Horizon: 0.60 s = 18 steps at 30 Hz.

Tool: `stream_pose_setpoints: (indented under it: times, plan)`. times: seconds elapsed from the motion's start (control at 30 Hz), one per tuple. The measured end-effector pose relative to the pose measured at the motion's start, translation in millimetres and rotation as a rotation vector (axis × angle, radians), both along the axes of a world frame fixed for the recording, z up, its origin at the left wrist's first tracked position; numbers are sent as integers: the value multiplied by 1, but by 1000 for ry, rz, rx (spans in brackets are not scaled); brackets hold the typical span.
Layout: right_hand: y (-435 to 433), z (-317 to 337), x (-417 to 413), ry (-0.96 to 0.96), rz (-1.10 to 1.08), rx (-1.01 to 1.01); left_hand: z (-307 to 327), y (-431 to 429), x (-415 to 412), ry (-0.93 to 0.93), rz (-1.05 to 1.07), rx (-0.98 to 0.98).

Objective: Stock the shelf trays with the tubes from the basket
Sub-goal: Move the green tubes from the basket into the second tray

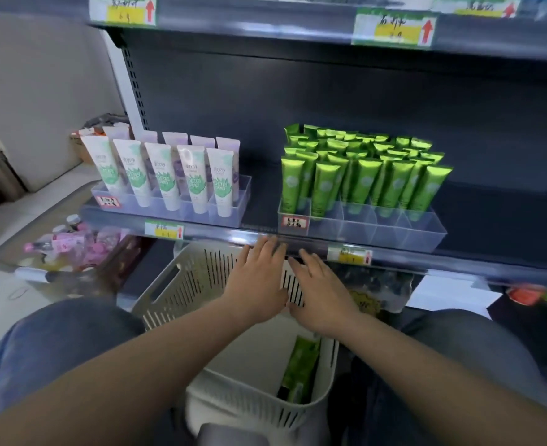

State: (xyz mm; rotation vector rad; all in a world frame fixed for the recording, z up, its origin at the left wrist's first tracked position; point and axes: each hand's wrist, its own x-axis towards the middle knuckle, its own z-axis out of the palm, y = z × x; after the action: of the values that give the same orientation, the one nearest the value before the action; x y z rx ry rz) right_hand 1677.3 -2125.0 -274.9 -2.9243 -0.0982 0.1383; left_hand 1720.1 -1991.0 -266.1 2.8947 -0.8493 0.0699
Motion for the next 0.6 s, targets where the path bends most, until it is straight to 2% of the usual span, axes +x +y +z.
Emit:
stream_pose_setpoints:
  times: [0.2, 0.33, 0.5, 0.6]
  plan:
    - [0, -27, 5, 182, -34, 69, -48, 2, -1, 170, -6, -14]
    - [-7, -46, 14, 292, -46, 41, -78, -2, 3, 263, 5, -20]
    - [-12, -69, 35, 540, -76, 34, -113, -5, 16, 408, -17, -47]
    - [-10, -77, 46, 656, -55, 35, -132, -9, 28, 563, -44, 0]
